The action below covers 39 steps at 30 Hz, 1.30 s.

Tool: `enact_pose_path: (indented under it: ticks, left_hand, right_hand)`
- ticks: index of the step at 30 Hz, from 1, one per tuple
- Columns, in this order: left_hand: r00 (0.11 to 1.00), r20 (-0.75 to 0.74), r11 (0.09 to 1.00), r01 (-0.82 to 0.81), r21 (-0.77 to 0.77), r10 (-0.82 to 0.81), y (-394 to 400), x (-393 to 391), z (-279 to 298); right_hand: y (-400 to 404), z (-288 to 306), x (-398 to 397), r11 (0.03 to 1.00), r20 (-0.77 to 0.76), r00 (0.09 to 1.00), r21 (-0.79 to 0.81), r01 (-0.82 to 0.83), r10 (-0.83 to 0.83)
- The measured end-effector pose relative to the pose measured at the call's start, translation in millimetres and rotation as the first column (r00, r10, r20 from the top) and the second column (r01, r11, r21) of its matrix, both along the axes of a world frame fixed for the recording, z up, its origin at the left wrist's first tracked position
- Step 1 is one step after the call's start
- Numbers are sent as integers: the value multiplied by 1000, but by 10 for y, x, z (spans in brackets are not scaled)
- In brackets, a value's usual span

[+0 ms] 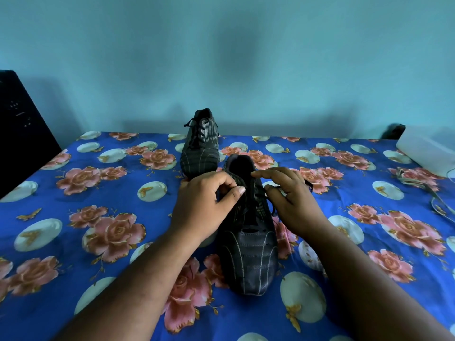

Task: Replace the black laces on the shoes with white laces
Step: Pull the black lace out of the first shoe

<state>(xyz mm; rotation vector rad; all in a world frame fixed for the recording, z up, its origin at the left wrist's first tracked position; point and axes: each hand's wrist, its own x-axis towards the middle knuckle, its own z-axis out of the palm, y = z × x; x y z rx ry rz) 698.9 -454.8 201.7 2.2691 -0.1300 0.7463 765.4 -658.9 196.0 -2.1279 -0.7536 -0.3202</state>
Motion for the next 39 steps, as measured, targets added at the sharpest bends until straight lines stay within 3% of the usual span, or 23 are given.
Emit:
enact_pose_path:
  ticks: [5,8,10,12,15,17,21,23,25,27,30,33,39]
  left_hand:
    - [969,-218,958,-165,-235,114,114,55,-30]
    - [973,-208,957,-149,-248,97,132,56,-39]
    - [995,-93,975,-50,-214,31,90,32,-28]
    - [1000,9,996,9,-84,-8,40,17,-15]
    - [996,85,997,-33,62,28,6,16,5]
    - [996,70,997,-66,45,63,29,16,-1]
    - [972,-151,957,-210,-202,181,232,99,-38]
    - [939,-230,942,-295,-162,254,298,126,-63]
    - [960,-124,963,-260,-73,250,278,113,-65]
    - [991,31,992,-127,25,127,182,72,-16]
    - [990,137,987,-32,158,11,56,59,-1]
    - [988,156,992,-25,124,5,25,54,-28]
    - [999,30,994,-25,105,22,26,5,24]
  right_hand:
    - [3,-20,11,1000,-61,998,18,-8,9]
    - [17,-12,6,1000,-66,998,22,-11,12]
    - [16,-6,8,1000,-73,997,10,-14,14]
    - [11,-4,8,1000,-71,997,0,-14,14]
    - [9,1,3,1000,-77,997,8,-20,20]
    - [10,0,5,999,-80,996,21,-27,29]
    - [-3,-28,33,999,-57,998,24,-29,30]
    - [-5,-35,39,1000,-60,998,18,-26,27]
    - [-7,-38,47,1000,-59,998,15,-25,26]
    - [-3,-35,54,1000,-58,998,13,-22,23]
    - [-7,-22,47,1000,-50,998,7,-27,27]
    - [-14,-20,46,999,-53,998,4,-34,34]
    - [-10,-44,61,999,-57,998,24,-36,37]
